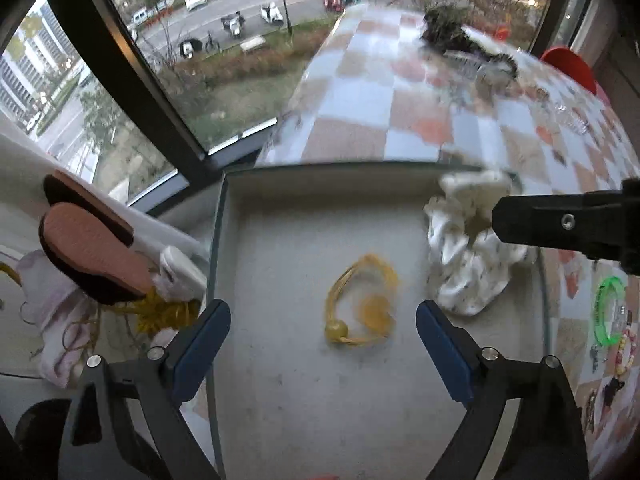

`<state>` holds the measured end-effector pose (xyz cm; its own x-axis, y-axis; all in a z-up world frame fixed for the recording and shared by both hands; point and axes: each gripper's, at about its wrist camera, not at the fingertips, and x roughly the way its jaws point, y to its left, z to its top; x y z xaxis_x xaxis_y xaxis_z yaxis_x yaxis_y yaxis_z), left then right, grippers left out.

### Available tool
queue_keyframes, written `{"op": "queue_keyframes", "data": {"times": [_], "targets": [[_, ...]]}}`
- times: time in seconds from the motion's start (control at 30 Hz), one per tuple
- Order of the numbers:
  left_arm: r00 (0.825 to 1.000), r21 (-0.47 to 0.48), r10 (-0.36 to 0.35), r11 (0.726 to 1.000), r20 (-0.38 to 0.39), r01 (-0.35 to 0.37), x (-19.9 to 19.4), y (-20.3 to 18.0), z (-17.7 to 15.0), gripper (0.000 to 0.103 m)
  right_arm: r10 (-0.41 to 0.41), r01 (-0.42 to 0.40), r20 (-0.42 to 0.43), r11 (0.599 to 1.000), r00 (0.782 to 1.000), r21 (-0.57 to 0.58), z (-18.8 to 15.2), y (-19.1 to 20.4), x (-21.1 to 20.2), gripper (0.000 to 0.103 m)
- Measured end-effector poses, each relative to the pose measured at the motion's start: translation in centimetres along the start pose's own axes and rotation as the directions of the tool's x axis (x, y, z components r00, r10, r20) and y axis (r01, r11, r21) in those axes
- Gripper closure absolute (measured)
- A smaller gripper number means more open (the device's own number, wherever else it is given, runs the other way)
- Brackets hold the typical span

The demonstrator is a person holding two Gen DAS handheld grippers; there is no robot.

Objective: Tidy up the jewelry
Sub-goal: 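Move both open tools back over the jewelry on the table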

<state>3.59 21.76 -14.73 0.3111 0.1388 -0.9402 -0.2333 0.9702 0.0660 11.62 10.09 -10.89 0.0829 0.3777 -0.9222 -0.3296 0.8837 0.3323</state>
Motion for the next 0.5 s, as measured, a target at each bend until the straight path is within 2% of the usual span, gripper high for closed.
{"op": "queue_keyframes", "data": {"times": [0.17,0.2,0.23,0.5], "targets": [[1.000,0.025,0.016,1.000,-0.011,-0.016,-0.8,-0.6,-0.1,0.006,0.002,-0.003,0.021,0.999,1.000,0.037,-1.3,-1.6,-2.4,0.028],[1.000,0.029,0.020,0.999,-0.009,-0.019,-1.0,-0.7,-0.2,0.006,0.003,-0.004,0.021,0.999,1.000,0.048,-1.5,-2.0,-2.6,0.022],[1.000,0.034,0.024,0.999,-0.006,-0.024,-1.4,-0.9,-0.3,0.006,0.005,-0.007,0.026,0.998,1.000,0.063,-2.0,-2.6,-3.2,0.021],[1.000,0.099,0.000,0.995,-0.002,0.001,-4.3,-3.8,-1.3,0.006,-0.024,0.012,0.051,0.975,0.998,0.222,-6.8,-8.7,-7.2,0.017]]}}
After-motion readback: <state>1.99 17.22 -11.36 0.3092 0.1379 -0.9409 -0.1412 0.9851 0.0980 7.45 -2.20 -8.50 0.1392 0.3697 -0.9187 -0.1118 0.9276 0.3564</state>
